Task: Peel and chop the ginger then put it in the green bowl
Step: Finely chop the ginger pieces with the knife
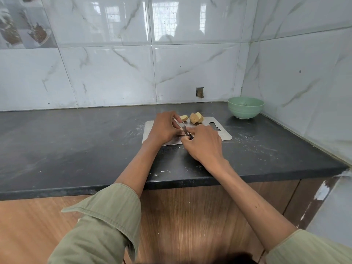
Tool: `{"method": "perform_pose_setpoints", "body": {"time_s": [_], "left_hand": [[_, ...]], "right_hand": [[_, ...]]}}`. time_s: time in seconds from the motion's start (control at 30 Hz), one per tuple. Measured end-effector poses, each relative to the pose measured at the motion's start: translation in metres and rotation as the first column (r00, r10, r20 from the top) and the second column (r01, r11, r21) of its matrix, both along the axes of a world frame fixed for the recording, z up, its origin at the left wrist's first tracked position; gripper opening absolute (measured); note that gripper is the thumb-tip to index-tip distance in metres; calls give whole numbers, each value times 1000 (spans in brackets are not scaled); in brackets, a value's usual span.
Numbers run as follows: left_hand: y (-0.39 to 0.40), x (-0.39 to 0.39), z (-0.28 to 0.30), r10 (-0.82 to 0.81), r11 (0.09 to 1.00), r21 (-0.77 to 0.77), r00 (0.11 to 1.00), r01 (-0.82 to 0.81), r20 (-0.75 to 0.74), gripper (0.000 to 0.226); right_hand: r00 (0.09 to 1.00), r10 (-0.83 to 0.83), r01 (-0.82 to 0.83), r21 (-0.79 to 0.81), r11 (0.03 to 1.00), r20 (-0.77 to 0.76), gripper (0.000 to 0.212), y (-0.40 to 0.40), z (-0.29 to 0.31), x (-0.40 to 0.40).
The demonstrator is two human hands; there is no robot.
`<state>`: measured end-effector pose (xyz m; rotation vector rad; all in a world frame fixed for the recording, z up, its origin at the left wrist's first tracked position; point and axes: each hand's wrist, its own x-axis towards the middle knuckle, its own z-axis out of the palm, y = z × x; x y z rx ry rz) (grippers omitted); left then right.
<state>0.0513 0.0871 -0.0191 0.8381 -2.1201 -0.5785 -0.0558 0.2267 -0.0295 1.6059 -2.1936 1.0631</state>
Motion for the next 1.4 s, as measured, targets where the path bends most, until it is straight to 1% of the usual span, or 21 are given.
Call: {"method": "perform_pose_setpoints", "body": {"time_s": [0.3,0.43,0.63,0.77,0.9,1.13,1.3,1.4], "left_hand": [[-3,1,1,-15,1000,6,999,15,48,38],[-4,2,2,-16,1000,19,996,14,82,36],[-3,1,2,6,1000,-12,996,-5,88,30],[-3,0,2,25,1000,-9,996,-24,89,26],[-3,0,2,23,1000,-5,996,-23,83,24],[-5,-2,2,5,1000,3,997,-5,71,22],[-8,1,2,-47,999,-10,997,48,60,6],[-11,1,0,-47,999,-8,998,47,44,7]], "right_hand": [[1000,12,-11,43,999,-15,18,-1,-1,-1],[1000,15,-14,62,998,-16,23,-2,0,0],[999,38,-41,128,991,25,27,-8,3,-2],[1000,24,-25,151,988,8,28,-13,3,-1],[1000,-13,14,132,991,-7,25,-13,-1,0],[999,-33,34,92,995,-9,22,-8,-3,-2],[999,-35,34,64,997,13,23,-6,-3,-2],[999,-26,25,52,998,26,24,-5,-3,-1]]}}
